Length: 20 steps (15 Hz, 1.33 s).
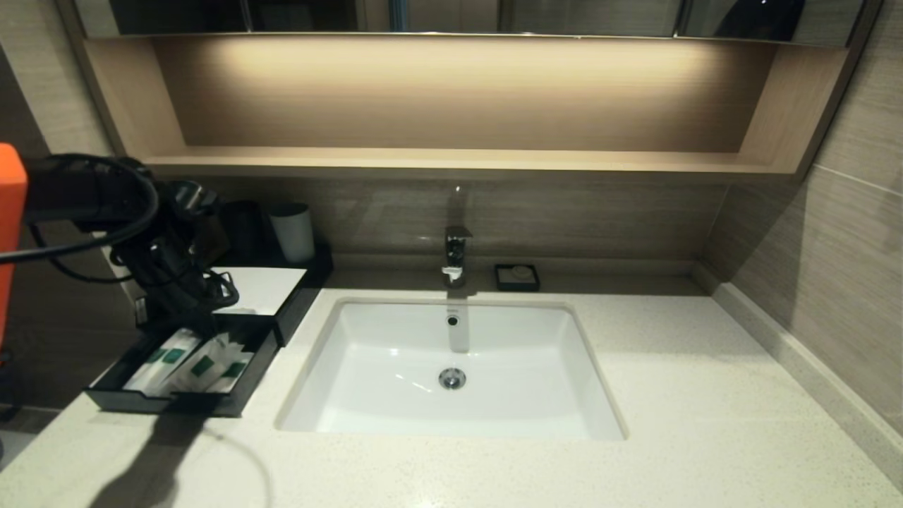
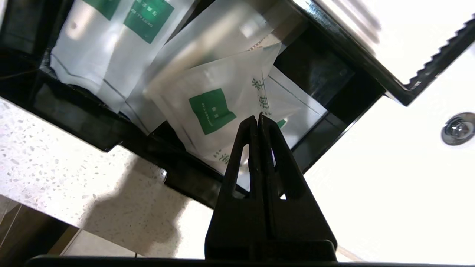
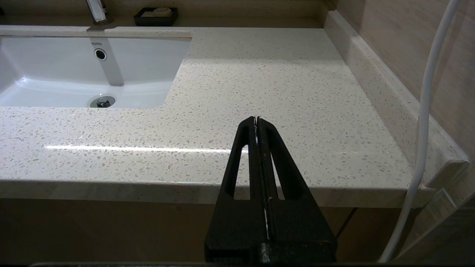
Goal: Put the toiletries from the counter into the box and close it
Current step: Close the drawer
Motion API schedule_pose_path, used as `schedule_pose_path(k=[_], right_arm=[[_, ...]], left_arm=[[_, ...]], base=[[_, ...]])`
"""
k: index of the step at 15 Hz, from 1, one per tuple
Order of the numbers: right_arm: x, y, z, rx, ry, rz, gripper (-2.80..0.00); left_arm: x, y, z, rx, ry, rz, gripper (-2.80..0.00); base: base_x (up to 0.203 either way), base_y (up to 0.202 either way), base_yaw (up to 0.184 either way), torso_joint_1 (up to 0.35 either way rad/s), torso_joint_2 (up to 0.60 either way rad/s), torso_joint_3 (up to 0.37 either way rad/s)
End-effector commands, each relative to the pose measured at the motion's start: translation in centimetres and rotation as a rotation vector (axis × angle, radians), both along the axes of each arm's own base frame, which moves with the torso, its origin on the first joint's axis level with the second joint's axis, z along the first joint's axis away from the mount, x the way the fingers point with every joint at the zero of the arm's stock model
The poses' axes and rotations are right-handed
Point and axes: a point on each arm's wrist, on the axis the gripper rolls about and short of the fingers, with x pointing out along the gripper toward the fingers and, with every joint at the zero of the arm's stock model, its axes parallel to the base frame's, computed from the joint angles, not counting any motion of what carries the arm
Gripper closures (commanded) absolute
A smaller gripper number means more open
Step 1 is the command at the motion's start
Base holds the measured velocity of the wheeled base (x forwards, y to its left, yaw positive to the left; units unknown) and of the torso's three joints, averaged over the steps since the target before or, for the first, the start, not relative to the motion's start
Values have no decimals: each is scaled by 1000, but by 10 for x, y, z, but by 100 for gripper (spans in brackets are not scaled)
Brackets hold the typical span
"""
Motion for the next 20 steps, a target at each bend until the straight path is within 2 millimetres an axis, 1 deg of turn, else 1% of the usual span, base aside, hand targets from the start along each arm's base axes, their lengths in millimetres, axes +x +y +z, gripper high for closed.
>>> schedule_pose_path(k=[1, 2, 4, 7, 10, 13, 15, 17, 20], right_arm=[[0, 0, 0, 0, 2, 0, 0], [0, 0, 0, 0, 2, 0, 0], [0, 0, 0, 0, 2, 0, 0], [0, 0, 0, 0, 1, 0, 0], [0, 0, 0, 0, 2, 0, 0], [0, 0, 0, 0, 2, 0, 0], [0, 0, 0, 0, 2, 0, 0], [0, 0, 0, 0, 2, 0, 0], [0, 0, 0, 0, 2, 0, 0]], left_arm=[[-13, 4, 18, 3, -24, 17, 0], [-18, 6, 19, 0, 6, 24, 0], [-33, 17, 27, -11, 39, 61, 0], [-55, 25, 28, -19, 85, 98, 0], [-79, 22, 23, -28, 141, 101, 0], [-106, 15, 14, -35, 206, 90, 0], [-120, 12, 11, -34, 212, 84, 0], [-127, 10, 4, -35, 227, 78, 0], [-125, 6, -15, -33, 243, 63, 0]], base=[[0, 0, 0, 0, 0, 0], [0, 0, 0, 0, 0, 0], [0, 0, 0, 0, 0, 0], [0, 0, 0, 0, 0, 0], [0, 0, 0, 0, 0, 0], [0, 0, 0, 0, 0, 0], [0, 0, 0, 0, 0, 0], [0, 0, 0, 0, 0, 0], [0, 0, 0, 0, 0, 0]])
